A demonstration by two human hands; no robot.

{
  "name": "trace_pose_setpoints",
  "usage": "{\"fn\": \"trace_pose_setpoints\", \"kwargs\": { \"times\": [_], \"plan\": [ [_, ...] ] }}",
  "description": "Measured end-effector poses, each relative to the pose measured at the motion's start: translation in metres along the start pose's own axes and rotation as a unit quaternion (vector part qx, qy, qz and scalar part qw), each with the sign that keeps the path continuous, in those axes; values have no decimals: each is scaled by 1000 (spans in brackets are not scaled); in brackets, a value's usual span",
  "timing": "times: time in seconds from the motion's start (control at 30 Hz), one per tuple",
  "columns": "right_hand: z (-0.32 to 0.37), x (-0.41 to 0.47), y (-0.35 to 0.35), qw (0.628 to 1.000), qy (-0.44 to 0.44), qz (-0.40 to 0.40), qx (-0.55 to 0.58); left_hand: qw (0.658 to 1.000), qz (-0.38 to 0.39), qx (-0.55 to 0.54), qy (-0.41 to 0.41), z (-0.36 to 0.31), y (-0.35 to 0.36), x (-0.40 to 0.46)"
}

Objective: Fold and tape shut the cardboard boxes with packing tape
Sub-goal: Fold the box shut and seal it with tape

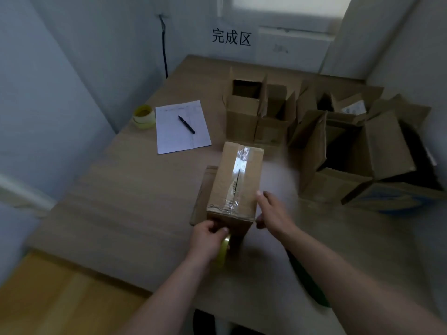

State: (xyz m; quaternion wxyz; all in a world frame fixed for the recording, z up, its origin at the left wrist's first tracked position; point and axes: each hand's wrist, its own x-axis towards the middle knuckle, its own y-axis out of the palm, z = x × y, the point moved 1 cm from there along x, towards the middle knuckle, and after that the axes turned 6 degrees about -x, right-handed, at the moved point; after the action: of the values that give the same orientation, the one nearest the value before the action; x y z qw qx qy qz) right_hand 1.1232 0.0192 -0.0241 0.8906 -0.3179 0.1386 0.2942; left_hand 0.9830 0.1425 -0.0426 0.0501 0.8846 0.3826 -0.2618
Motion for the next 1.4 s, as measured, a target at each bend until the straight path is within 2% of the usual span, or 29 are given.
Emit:
{"fn": "trace_pose_setpoints", "kwargs": {
  "times": [0.03,0.07,0.1,0.13,0.2,0.27,0.33,0.4,0.43,0.53,0.63,0.7,0.77,0.97,1.2,1.27,1.4],
  "plan": [
    [-17,-9,-14,998,-18,-64,5,1000,3,-12,-1,2,2,1],
    [-36,-18,-29,990,-30,-130,-37,1000,0,-19,4,4,4,2],
    [-58,-28,-43,976,-19,-172,-131,1000,-5,-20,12,4,6,3],
    [-81,-38,-53,955,10,-173,-241,1000,-7,-19,19,6,8,4],
    [-121,-59,-56,913,94,-86,-386,1000,-2,-20,22,8,10,10],
    [-141,-73,-50,898,125,-22,-422,999,15,-34,13,12,10,15],
    [-147,-78,-41,890,106,-25,-443,999,21,-44,9,14,10,16],
    [-144,-79,-32,888,89,-50,-448,999,18,-39,23,13,8,16],
    [-141,-80,-28,899,84,-73,-424,998,24,-41,27,13,8,15],
    [-126,-89,-22,953,46,-170,-245,997,43,-52,26,12,7,13],
    [-82,-107,-15,972,-107,-166,-126,996,52,-58,35,12,5,14],
    [-49,-118,-11,954,-220,-130,-160,996,54,-48,47,8,4,13],
    [-27,-118,-10,922,-284,-103,-242,996,60,-40,45,8,4,12],
    [-5,-100,-4,881,-295,-108,-353,998,53,-3,23,9,3,13],
    [-3,-84,-1,856,-308,-128,-396,999,-19,24,9,-1,7,12],
    [-2,-81,-2,857,-310,-138,-388,1000,-23,21,2,-3,7,11],
    [-17,-79,-8,885,-303,-115,-334,999,28,36,11,4,0,6]
  ]
}}
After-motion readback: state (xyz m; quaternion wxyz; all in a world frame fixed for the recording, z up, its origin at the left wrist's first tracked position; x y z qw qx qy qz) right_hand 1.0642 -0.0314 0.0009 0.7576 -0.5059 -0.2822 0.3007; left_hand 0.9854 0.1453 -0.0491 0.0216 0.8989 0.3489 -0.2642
